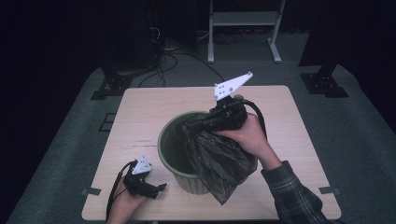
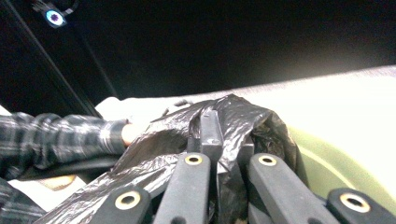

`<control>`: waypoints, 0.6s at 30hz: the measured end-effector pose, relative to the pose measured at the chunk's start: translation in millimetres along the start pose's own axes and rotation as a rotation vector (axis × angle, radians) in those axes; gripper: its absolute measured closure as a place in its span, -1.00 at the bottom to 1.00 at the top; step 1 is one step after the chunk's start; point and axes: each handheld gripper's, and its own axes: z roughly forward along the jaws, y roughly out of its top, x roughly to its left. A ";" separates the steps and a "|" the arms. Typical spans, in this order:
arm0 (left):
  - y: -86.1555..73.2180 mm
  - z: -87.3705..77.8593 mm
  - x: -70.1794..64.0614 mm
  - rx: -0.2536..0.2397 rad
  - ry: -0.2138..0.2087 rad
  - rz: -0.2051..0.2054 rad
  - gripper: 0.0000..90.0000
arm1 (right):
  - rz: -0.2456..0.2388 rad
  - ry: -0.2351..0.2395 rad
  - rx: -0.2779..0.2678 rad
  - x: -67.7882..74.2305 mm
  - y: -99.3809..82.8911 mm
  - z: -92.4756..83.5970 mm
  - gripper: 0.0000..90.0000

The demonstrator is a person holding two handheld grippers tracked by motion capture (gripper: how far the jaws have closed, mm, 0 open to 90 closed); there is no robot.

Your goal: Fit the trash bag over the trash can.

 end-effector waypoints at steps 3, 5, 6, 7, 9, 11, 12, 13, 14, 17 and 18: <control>0.0 0.0 0.0 0.000 0.000 0.000 -1.00 | 0.013 -0.015 0.011 -1.2 -9.7 -2.4 0.96; 0.0 0.0 0.0 0.000 0.000 0.000 -1.00 | 0.011 -0.029 0.026 -1.5 -14.9 -3.3 0.96; 0.0 0.0 0.0 0.000 0.000 0.000 -1.00 | 0.012 -0.038 0.034 -1.4 -17.1 -3.3 0.96; 0.0 0.0 0.0 0.000 0.000 0.000 -1.00 | 0.010 -0.046 0.044 -1.2 -19.2 -3.2 0.96; 0.1 0.0 0.1 0.001 -0.001 0.000 -1.00 | 0.006 -0.060 0.067 -0.8 -22.7 -2.3 0.96; 0.1 0.0 0.1 0.000 0.000 -0.001 -1.00 | 0.003 -0.075 0.081 -1.1 -26.0 -0.8 0.95; 0.1 0.0 0.1 0.001 0.000 -0.001 -1.00 | 0.000 -0.084 0.093 -1.7 -27.5 0.2 0.95; 0.1 0.0 0.1 0.000 0.000 -0.001 -1.00 | 0.002 -0.094 0.108 -2.0 -28.8 1.4 0.95; 0.1 0.0 0.1 0.000 0.000 -0.001 -1.00 | -0.001 -0.104 0.121 -2.7 -30.0 3.0 0.95; 0.1 0.0 0.1 0.001 0.000 -0.002 -1.00 | -0.005 -0.133 0.160 -3.5 -32.6 7.7 0.95; 0.1 0.0 0.1 0.001 0.000 -0.002 -1.00 | -0.009 -0.135 0.167 -4.0 -33.0 8.5 0.95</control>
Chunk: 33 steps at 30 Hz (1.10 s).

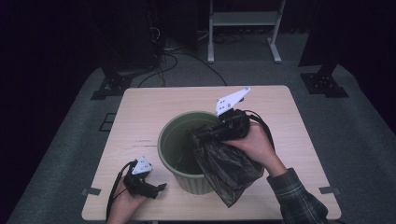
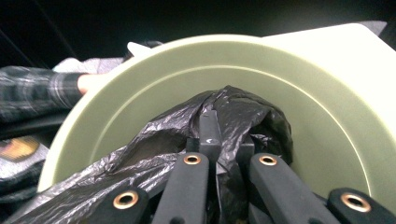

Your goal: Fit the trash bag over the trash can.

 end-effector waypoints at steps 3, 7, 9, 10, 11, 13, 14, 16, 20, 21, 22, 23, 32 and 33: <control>0.0 0.0 0.0 0.000 0.000 0.000 -1.00 | -0.005 -0.008 0.023 -0.6 0.3 4.7 0.95; 0.0 0.0 0.0 0.000 0.001 -0.001 -1.00 | -0.009 -0.013 0.057 -0.1 0.2 10.9 0.94; 0.0 0.0 0.0 0.000 0.001 -0.001 -1.00 | -0.010 -0.009 0.072 -0.2 -0.3 13.8 0.94; 0.0 0.0 0.0 0.000 0.001 0.000 -1.00 | -0.011 -0.011 0.078 -0.5 -0.5 14.8 0.94; 0.0 -0.1 0.0 0.000 0.001 -0.001 -1.00 | -0.010 -0.012 0.086 -0.7 -0.8 15.9 0.93; 0.0 -0.1 0.2 0.000 0.002 -0.003 -1.00 | -0.010 -0.017 0.096 -1.1 -1.1 17.6 0.91; 0.0 -0.1 0.4 -0.001 0.003 -0.003 -1.00 | -0.009 -0.014 0.096 -1.1 -1.2 18.0 0.87; -0.4 -0.5 1.2 -0.001 0.004 -0.006 -1.00 | -0.007 -0.017 0.091 -1.4 -1.2 17.8 0.71; -1.8 -2.0 4.0 -0.003 0.007 -0.012 -1.00 | -0.002 -0.053 0.080 -2.3 -1.6 15.5 0.17; -2.2 -2.7 4.8 -0.004 0.007 -0.016 -1.00 | 0.003 -0.062 0.081 -3.0 -1.9 14.5 0.06; -2.5 -3.6 5.6 -0.008 0.009 -0.018 -1.00 | 0.009 -0.064 0.082 -3.8 -2.4 13.5 -0.01; -2.6 -4.6 6.1 -0.012 0.010 -0.021 -1.00 | 0.014 -0.067 0.082 -4.4 -2.9 12.1 -0.08; 0.3 -9.9 6.0 -0.029 0.014 -0.011 -1.00 | 0.050 -0.068 0.085 -5.0 -8.1 -3.7 -0.40; 1.2 -11.6 5.9 -0.035 0.014 -0.010 -1.00 | 0.053 -0.071 0.076 -5.5 -9.1 -7.2 -0.40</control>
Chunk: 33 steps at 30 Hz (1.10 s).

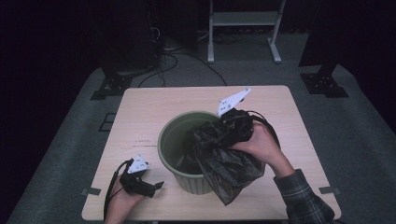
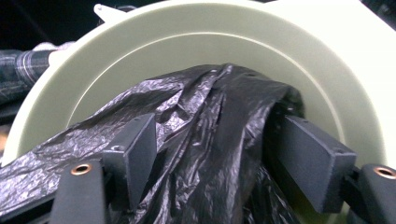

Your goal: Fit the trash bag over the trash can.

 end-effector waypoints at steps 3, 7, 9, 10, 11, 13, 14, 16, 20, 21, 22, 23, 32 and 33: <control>2.9 -4.8 -0.4 -0.015 -0.008 0.004 -1.00 | 0.009 -0.010 -0.026 -0.4 -2.9 -9.7 -0.43; 7.0 -11.1 -0.9 -0.043 -0.020 0.009 -1.00 | 0.013 -0.028 -0.048 -0.3 -5.2 -20.0 -0.52; 9.5 -15.0 -1.2 -0.055 -0.025 0.015 -1.00 | 0.019 -0.041 -0.053 -0.2 -5.8 -22.9 -0.60; 10.9 -17.1 -1.5 -0.059 -0.030 0.020 -1.00 | 0.023 -0.052 -0.056 -0.4 -6.0 -24.1 -0.63; 12.4 -19.4 -1.7 -0.062 -0.034 0.024 -1.00 | 0.026 -0.061 -0.061 -0.8 -6.2 -25.2 -0.66; 15.7 -24.8 -2.3 -0.077 -0.042 0.028 -1.00 | 0.039 -0.065 -0.070 -1.7 -6.6 -27.1 -0.72; 17.0 -26.6 -2.2 -0.081 -0.046 0.031 -1.00 | 0.037 -0.066 -0.075 -2.2 -6.9 -28.1 -0.73; 20.3 -32.5 -2.4 -0.085 -0.052 0.043 -1.00 | 0.046 -0.065 -0.079 -2.6 -6.9 -28.9 -0.77; 25.9 -44.8 -3.0 -0.088 -0.063 0.058 -1.00 | 0.056 -0.087 -0.085 -2.5 -6.0 -30.8 -0.77; 27.4 -48.7 -3.1 -0.091 -0.066 0.060 -1.00 | 0.055 -0.083 -0.089 -2.3 -5.8 -31.5 -0.77; 29.0 -52.9 -3.3 -0.097 -0.071 0.060 -1.00 | 0.054 -0.082 -0.091 -2.2 -5.6 -31.8 -0.77; 30.9 -57.2 -3.4 -0.101 -0.078 0.063 -1.00 | 0.052 -0.084 -0.094 -2.6 -5.5 -31.7 -0.77; 58.2 -99.5 -15.3 -0.142 -0.120 0.114 -1.00 | 0.063 -0.086 -0.115 -6.6 -5.9 -31.2 -0.78; 62.1 -103.0 -17.2 -0.146 -0.127 0.122 -1.00 | 0.065 -0.085 -0.120 -7.2 -5.8 -31.8 -0.78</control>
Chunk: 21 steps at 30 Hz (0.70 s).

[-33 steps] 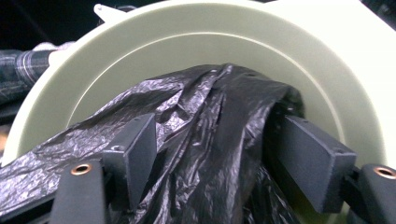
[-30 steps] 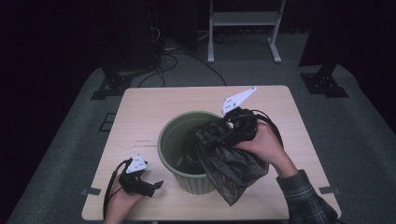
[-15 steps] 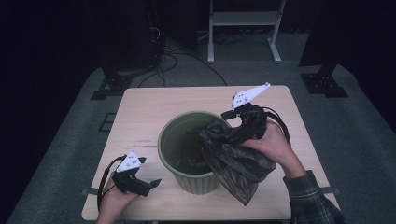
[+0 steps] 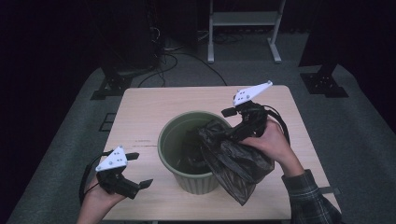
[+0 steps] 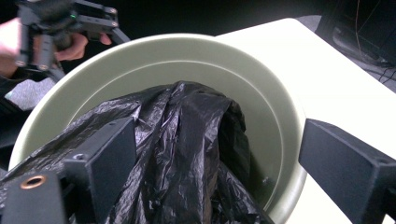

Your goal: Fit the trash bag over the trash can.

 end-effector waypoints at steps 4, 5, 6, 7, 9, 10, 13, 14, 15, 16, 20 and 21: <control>20.6 -5.3 -4.6 -0.020 -0.026 0.029 -1.00 | 0.006 -0.001 -0.018 -2.0 1.2 -3.4 -0.78; 24.6 -5.3 -5.0 -0.021 -0.030 0.038 -1.00 | 0.008 -0.004 -0.026 -2.7 1.1 -4.9 -0.78; 29.9 -5.1 -5.6 -0.023 -0.036 0.046 -1.00 | 0.011 -0.005 -0.029 -3.2 0.9 -5.9 -0.78; 35.3 -4.6 -6.1 -0.025 -0.043 0.057 -1.00 | 0.013 -0.007 -0.032 -3.7 0.5 -7.3 -0.78; 45.9 -3.1 -7.1 -0.035 -0.056 0.074 -1.00 | 0.015 -0.010 -0.037 -4.5 -0.7 -10.1 -0.78; 50.9 -2.3 -7.4 -0.042 -0.067 0.081 -1.00 | 0.016 -0.010 -0.039 -4.9 -1.3 -11.7 -0.78; 65.0 1.5 -7.4 -0.059 -0.090 0.099 -1.00 | 0.021 -0.014 -0.046 -5.9 -2.9 -16.4 -0.78; 69.4 2.9 -7.0 -0.063 -0.096 0.103 -1.00 | 0.021 -0.016 -0.049 -6.2 -3.4 -17.6 -0.78; 73.7 4.4 -6.6 -0.068 -0.101 0.108 -1.00 | 0.023 -0.017 -0.050 -6.4 -3.9 -18.9 -0.78; 77.9 5.7 -6.2 -0.071 -0.106 0.112 -1.00 | 0.024 -0.018 -0.053 -6.7 -4.4 -20.0 -0.78; 92.2 12.6 -4.2 -0.082 -0.126 0.126 -1.00 | 0.027 -0.024 -0.056 -8.1 -6.3 -24.5 -0.78; 95.4 14.6 -3.7 -0.084 -0.131 0.130 -1.00 | 0.029 -0.023 -0.058 -8.7 -6.9 -25.7 -0.78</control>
